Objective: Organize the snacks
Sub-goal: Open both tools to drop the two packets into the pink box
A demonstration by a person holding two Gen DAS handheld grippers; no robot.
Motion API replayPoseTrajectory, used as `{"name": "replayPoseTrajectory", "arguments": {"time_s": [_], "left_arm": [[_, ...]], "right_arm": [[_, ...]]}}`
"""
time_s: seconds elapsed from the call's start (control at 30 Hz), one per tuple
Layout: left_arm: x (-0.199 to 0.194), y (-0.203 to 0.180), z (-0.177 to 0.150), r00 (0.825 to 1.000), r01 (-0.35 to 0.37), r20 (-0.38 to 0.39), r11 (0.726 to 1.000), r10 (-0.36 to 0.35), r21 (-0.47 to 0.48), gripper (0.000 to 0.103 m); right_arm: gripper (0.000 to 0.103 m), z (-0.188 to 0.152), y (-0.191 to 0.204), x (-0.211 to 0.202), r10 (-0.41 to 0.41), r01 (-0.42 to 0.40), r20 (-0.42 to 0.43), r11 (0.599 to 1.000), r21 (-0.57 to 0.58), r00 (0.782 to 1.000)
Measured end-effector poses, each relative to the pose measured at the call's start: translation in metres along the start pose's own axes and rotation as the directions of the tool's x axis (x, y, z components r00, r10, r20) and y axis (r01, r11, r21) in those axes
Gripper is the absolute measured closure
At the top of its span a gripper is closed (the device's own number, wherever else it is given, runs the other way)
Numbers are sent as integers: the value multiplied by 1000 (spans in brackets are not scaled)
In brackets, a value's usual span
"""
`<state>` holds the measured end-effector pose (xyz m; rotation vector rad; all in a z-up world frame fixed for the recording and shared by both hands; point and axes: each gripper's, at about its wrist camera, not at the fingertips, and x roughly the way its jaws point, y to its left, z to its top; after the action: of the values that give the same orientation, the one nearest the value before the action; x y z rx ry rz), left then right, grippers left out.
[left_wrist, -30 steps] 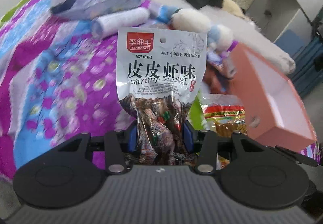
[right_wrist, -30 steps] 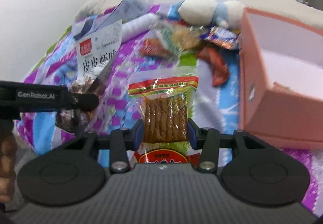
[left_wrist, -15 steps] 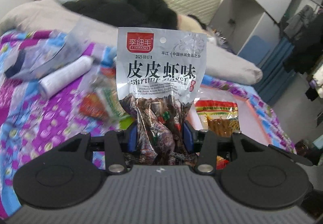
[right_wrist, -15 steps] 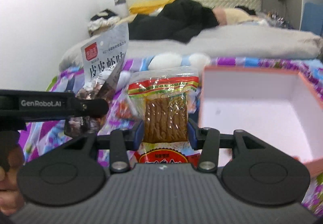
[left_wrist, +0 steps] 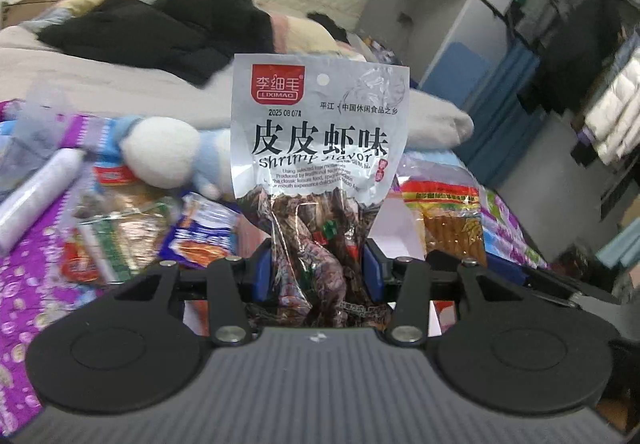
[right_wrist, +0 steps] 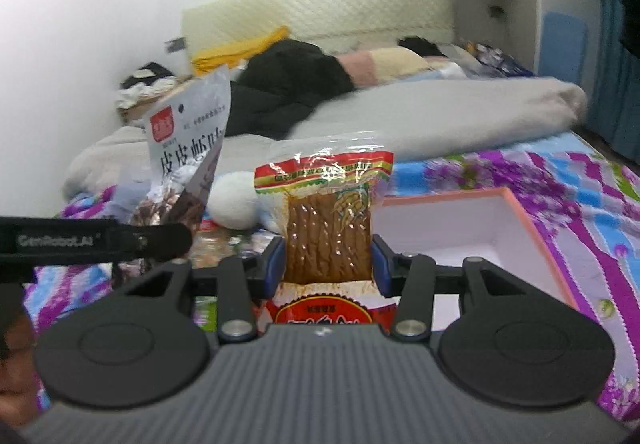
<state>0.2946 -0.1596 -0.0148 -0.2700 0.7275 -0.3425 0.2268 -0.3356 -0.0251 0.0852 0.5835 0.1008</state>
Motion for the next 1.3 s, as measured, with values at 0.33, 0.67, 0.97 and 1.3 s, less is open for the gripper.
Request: {"name": "replayPoseTrajectory", "arguments": {"time_s": [0.33,0.67,0.97,1.3], "left_arm": [[110,-34,-30,976,52,-213,998,-46,21,52],[181,-18,-55,940,45,-339,999,-37,15,51],[172,-26,-53,952,5,-305,999,6,34,25],[108,-37,-41,979,34,-203,998,-23,47,17]], "right_arm": [[56,-34,-75,62,-122,138,-194,988,69,973],[55,-60,-99,111,-101,141,-313,984,110,944],[34,-66,-109,122,-98,146,-326,981,127,940],[34,-47,-105,68,-112,142,-206,980,138,972]]}}
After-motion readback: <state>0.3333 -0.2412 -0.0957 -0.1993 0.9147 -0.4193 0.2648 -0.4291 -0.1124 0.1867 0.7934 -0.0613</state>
